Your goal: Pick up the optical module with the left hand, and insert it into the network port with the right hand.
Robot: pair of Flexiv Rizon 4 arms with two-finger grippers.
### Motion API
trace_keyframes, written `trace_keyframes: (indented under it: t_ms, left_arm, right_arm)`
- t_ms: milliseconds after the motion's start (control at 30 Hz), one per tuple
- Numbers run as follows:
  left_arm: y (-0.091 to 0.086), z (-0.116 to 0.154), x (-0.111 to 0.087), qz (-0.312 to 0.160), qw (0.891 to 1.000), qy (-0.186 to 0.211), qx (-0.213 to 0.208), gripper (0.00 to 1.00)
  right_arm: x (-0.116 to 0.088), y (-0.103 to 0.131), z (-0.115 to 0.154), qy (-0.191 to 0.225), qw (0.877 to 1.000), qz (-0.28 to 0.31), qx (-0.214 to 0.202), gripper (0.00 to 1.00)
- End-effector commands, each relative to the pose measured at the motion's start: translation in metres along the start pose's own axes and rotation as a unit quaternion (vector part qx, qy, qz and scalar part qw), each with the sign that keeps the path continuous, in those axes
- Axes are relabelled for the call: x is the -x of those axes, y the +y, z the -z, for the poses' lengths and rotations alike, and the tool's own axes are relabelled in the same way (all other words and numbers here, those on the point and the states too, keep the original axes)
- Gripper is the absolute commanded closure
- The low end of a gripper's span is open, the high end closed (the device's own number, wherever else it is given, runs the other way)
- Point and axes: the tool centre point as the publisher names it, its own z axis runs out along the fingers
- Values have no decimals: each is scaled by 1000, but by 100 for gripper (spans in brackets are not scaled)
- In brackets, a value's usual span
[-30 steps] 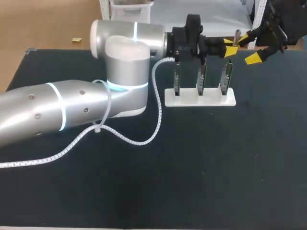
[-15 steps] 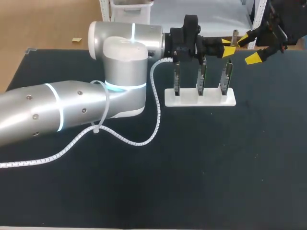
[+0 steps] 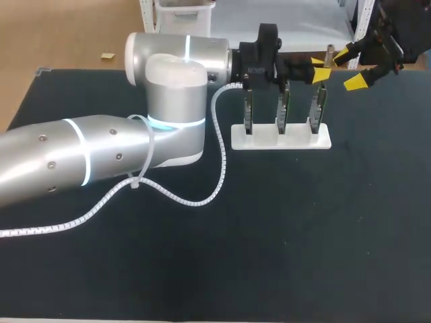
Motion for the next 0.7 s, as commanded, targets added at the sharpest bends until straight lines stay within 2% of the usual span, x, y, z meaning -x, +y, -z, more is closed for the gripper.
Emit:
trace_keyframes:
  t_ms: [33, 700]
  left_arm:
    - [3, -2, 1, 0, 1000, 3, -4, 100]
    - [4, -2, 1, 2, 1000, 6, -4, 100]
  right_arm:
    - [0, 0, -1, 0, 1000, 0, -1, 0]
    - [0, 0, -1, 0, 1000, 0, -1, 0]
